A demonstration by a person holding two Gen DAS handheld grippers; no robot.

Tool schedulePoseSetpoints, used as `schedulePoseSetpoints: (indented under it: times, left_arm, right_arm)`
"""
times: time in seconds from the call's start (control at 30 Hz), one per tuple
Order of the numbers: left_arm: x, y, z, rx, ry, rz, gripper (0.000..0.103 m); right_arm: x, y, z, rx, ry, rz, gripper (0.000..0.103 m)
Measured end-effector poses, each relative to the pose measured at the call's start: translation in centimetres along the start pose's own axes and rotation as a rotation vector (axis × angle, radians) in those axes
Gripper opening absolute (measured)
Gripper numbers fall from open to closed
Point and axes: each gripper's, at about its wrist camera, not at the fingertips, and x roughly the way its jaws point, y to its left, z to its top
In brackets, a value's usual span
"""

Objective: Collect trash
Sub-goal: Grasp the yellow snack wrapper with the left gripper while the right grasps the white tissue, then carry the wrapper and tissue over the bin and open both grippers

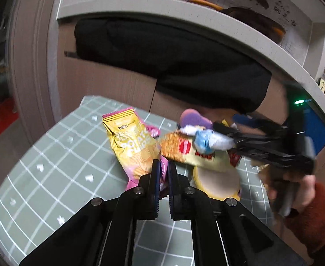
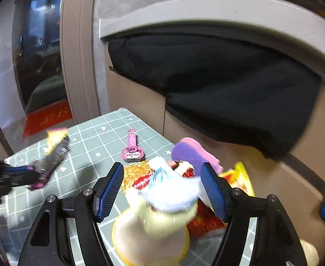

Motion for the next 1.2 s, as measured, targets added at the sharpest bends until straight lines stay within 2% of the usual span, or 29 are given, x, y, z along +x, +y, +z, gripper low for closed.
schedulePoseSetpoints:
  times: [0.13,0.3,0.37,0.43,0.63,0.8,1.0,1.2]
  left_arm:
    - [0.8,0.2,1.4,0.01,-0.016,0.001,0.007]
    - [3.1,0.5,2.1,-0.01,0.006,0.0,0.007]
    - [3.8,0.3,2.1,-0.02,0.022,-0.005,0.007]
    - [4.2,-0.2,2.2,-0.012,0.026,-0.003,0.007]
    - [3.7,-3.2,3.0,0.027,0.002,-0.016,0.007]
    - [2.1,-6.8,4.1,0.073,-0.041,-0.05,0.007]
    - [0.4,-12.5,4.4,0.16,-0.074,-0.088,0.007]
    - [-0.9,-18.1,4.1,0.222,-0.093,-0.148,0.007]
  right_arm:
    - [3.1,0.1,-0.3,-0.004,0.051,0.0,0.067]
    - [6.3,-0.7,-1.9,0.012,0.14,-0.014,0.067]
    - [7.0,-1.2,-2.5,0.019,0.173,-0.023,0.063]
    - [6.8,-1.9,-2.9,0.041,0.178,-0.004,0.049]
    - [2.2,-3.4,-2.6,0.111,0.102,0.041,0.046]
    - [-3.9,-5.3,-2.2,0.173,0.019,0.053,0.046]
    - [-11.2,-8.2,-3.1,0.226,-0.075,0.011,0.046]
    - [-16.1,-10.9,-4.5,0.254,-0.131,-0.065,0.046]
